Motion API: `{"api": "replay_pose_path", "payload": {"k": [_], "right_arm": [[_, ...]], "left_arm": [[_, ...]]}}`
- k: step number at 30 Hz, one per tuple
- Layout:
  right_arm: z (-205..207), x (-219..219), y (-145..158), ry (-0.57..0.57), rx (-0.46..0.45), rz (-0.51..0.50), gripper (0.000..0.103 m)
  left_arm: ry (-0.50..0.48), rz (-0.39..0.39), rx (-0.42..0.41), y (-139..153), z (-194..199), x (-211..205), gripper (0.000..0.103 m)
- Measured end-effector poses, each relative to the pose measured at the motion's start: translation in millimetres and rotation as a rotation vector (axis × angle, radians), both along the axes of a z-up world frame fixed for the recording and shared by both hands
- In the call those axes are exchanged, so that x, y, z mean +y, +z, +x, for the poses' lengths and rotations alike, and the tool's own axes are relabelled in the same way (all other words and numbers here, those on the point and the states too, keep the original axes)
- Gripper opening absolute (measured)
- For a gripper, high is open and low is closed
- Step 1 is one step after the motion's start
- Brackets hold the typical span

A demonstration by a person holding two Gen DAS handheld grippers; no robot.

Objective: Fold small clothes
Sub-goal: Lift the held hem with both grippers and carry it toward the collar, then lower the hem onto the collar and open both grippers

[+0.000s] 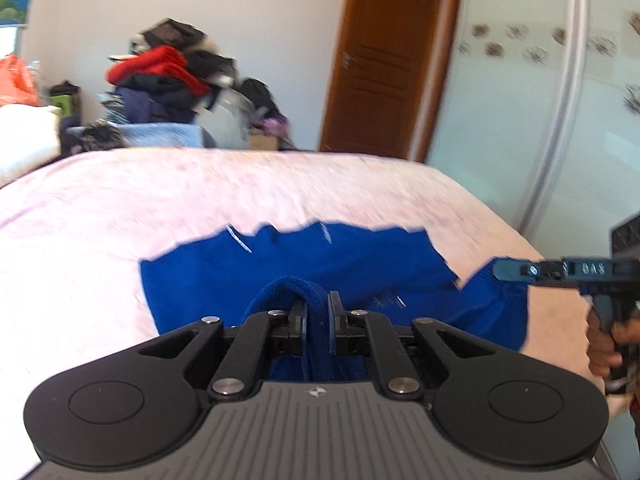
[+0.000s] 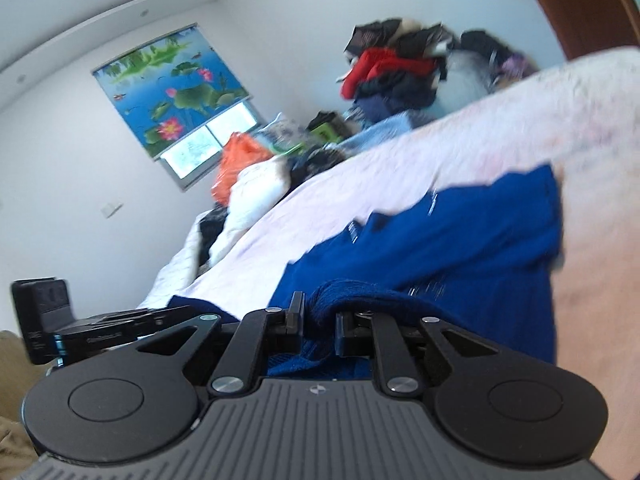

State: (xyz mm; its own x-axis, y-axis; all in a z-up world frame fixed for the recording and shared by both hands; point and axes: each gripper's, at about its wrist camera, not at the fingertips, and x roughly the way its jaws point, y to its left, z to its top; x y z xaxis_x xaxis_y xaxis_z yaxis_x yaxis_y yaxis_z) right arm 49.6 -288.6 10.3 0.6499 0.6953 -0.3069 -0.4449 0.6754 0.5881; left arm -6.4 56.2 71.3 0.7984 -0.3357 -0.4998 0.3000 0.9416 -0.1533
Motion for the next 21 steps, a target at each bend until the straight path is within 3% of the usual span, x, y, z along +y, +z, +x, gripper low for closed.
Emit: {"api": "replay_pose_path", "payload": {"k": [4,9,21], "right_arm": [[21,3,10,-0.071,-0.047,-0.042,0.018],[46,0,12,-0.178,-0.079,-0.051,0.018],[73,5,14,-0.256,-0.140,-0.031,0.018]], "left_arm": [[0.098,-0.029,-0.021,6,20,8,0.009],[0.185,0.000,-0.044,11,36,11,0.009],[0.235,0.025,-0.100,20,59,12,0.009]]}}
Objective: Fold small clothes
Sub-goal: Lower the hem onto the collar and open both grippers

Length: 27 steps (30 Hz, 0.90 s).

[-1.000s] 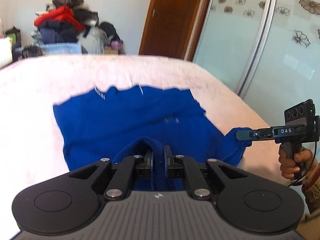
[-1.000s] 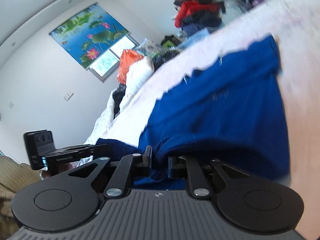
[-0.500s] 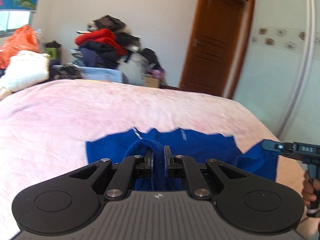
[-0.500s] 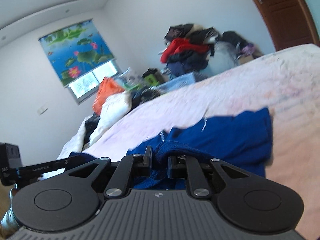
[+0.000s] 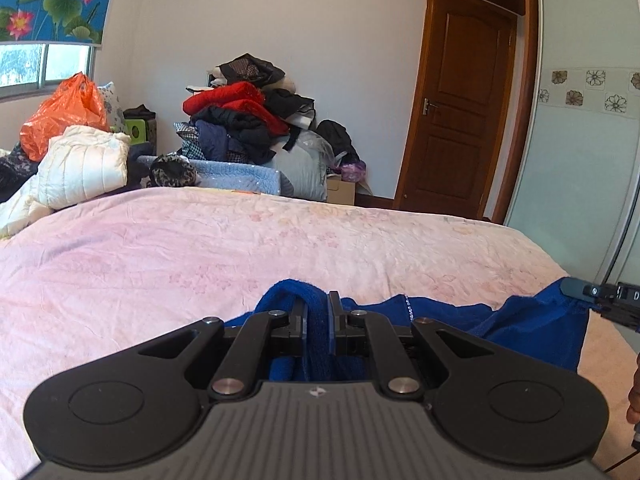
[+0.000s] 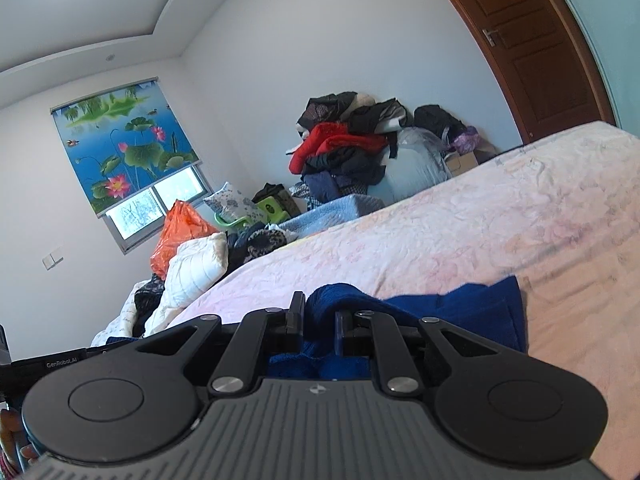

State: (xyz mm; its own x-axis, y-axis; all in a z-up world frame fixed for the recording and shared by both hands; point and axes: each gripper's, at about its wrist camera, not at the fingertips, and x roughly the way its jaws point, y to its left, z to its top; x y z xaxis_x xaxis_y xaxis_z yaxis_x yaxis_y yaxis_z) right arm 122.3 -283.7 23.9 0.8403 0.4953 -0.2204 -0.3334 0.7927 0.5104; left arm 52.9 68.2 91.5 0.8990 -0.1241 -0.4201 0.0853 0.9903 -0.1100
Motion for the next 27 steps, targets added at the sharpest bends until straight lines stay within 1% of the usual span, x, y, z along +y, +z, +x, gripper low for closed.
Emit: {"api": "replay_pose_path", "payload": {"k": [6,9,12,16,23,27], "right_arm": [[21,3,8,-0.017,-0.027,-0.009,0.018],[35,5,7,-0.019,-0.023,-0.011,0.018],[51,7,3,-0.024,-0.014,-0.009,0.018],[75,12,-5,-0.022,0.015,-0.021,0.018],[118,24,-27,-0.025,0.077,-0.066,0.018],[139,30,-45,-0.025,0.129,-0.077,0.018]], "left_arm": [[0.009,0.023,-0.003,2,21,-3,0.009],[0.024,0.030,0.000,0,35,-2,0.009],[0.034,0.039,0.022,-5,50,-2,0.009],[0.048,0.043,0.052,-15,71,0,0.009],[0.086,0.063,0.119,-41,110,3,0.009],[0.113,0.042,0.178,-59,134,8,0.009]]}}
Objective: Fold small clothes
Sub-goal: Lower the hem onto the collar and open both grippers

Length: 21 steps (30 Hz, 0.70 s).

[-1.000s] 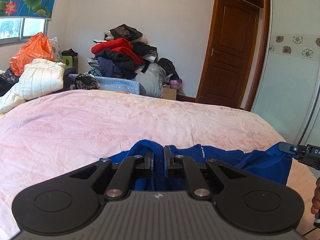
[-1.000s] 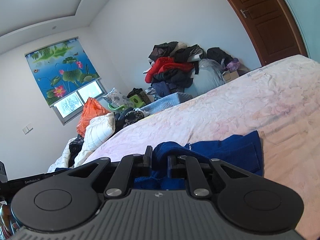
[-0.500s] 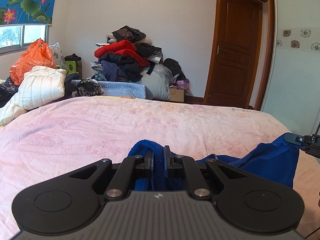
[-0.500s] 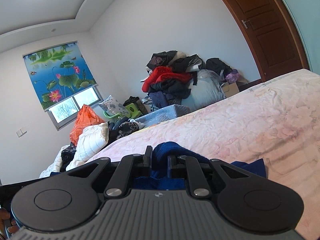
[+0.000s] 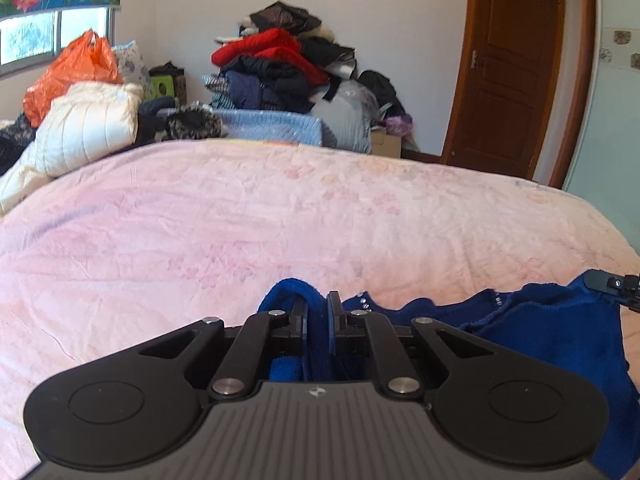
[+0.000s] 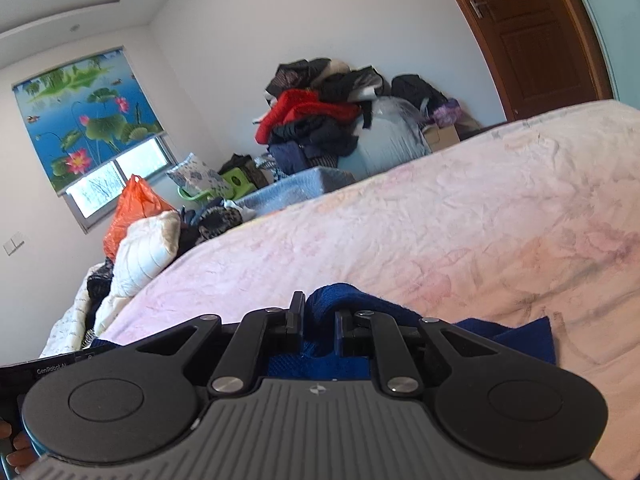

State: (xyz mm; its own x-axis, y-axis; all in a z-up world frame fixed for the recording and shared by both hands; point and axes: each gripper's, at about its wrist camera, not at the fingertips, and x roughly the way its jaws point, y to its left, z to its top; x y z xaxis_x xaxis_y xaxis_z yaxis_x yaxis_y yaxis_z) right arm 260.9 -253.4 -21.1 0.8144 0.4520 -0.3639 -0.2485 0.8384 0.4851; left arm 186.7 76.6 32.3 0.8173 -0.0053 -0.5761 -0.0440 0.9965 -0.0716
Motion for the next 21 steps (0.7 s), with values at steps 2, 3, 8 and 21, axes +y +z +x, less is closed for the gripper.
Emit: {"api": "replay_pose_path", "payload": {"k": [2,3,8,21], "right_arm": [[9,3,-9,-0.001,0.026,-0.004,0.018],[13,4,-13,-0.004,0.036,-0.008,0.018],[30,5,-31,-0.016,0.086,-0.006,0.018],[33,1,-47,-0.038,0.148,0.006,0.054]], "left_arm": [[0.011,-0.019,0.036,-9,10,3,0.009],[0.015,-0.025,0.051,-14,14,4,0.009],[0.029,-0.031,0.118,-28,28,7,0.010],[0.157,-0.292,0.196,-33,39,54,0.062]]}}
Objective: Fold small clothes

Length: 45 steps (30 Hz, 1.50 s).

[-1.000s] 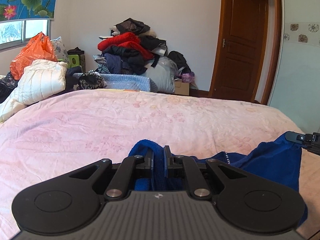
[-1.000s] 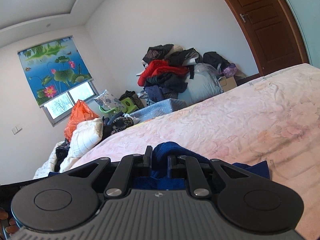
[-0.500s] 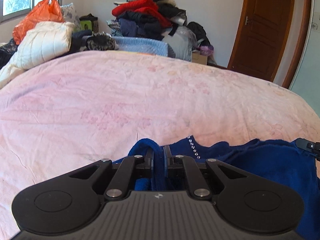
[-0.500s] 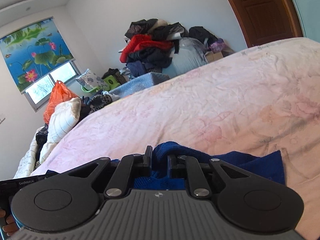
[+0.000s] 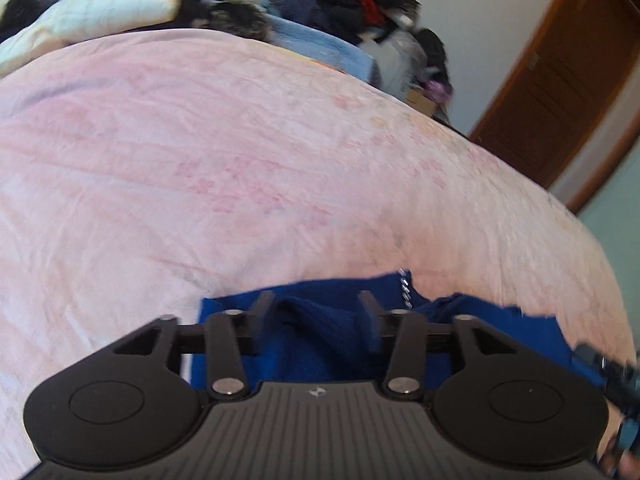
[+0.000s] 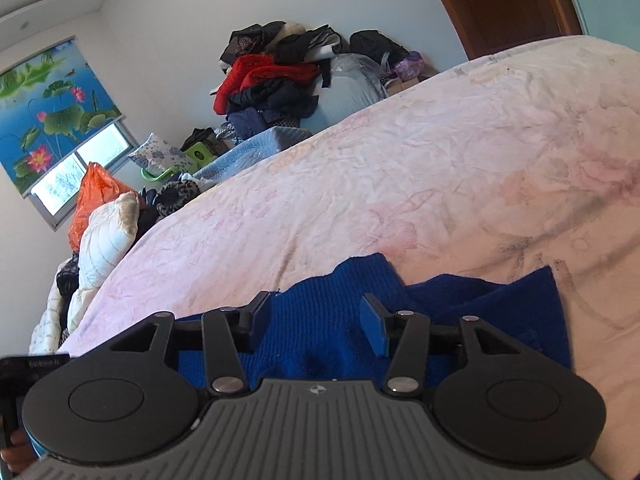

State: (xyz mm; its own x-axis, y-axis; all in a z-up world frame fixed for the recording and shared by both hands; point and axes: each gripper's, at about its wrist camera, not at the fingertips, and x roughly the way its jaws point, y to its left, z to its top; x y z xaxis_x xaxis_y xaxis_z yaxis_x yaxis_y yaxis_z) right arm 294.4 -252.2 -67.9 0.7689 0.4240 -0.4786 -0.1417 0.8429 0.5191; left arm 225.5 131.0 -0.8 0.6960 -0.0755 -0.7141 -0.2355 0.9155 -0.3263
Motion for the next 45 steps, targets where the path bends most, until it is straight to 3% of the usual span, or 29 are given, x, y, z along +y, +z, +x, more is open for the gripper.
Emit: {"api": "replay_pose_path", "payload": {"k": [4,8,11,13,16,21,24,27,32,34,37,41,45], "right_arm": [[-11,7,5,0.048,-0.004,-0.013,0.062],[-15,21,8,0.119,0.002,-0.046,0.068],[-13,31,4,0.134,0.025,-0.109,0.069],[-12,32,1,0.105,0.037,-0.134,0.068],[-17,26,3,0.069,0.044,-0.094,0.070],[-39,28,13,0.092,-0.003,-0.125,0.084],[-49,28,8,0.120,0.023,-0.138,0.086],[-60,33,6,0.111,0.039,-0.208,0.086],[-87,60,18,0.176,-0.023,-0.308,0.093],[-98,76,20,0.228,-0.054,-0.366,0.099],[-112,96,14,0.325,-0.057,-0.474,0.100],[-127,102,-4,0.351,-0.020,-0.653,0.100],[-138,96,7,0.314,-0.023,-0.644,0.100]], "left_arm": [[0.067,0.004,-0.037,8,-11,8,0.068],[-0.045,0.021,-0.030,10,-14,-7,0.068],[-0.124,0.092,-0.023,8,-12,-28,0.068],[-0.106,0.149,-0.017,5,-9,-34,0.068],[-0.065,0.204,0.016,2,-10,-30,0.068],[-0.099,0.142,0.020,4,-43,-16,0.068],[-0.131,0.124,0.017,2,-68,-12,0.068],[-0.147,0.111,0.017,-2,-91,-10,0.068],[-0.207,0.144,0.053,-16,-123,-17,0.068],[-0.241,0.186,0.074,-24,-133,-22,0.068],[-0.263,0.283,0.082,-33,-147,-23,0.067],[-0.277,0.335,0.075,-32,-159,-18,0.069],[-0.260,0.301,0.043,-20,-163,-14,0.068]]}}
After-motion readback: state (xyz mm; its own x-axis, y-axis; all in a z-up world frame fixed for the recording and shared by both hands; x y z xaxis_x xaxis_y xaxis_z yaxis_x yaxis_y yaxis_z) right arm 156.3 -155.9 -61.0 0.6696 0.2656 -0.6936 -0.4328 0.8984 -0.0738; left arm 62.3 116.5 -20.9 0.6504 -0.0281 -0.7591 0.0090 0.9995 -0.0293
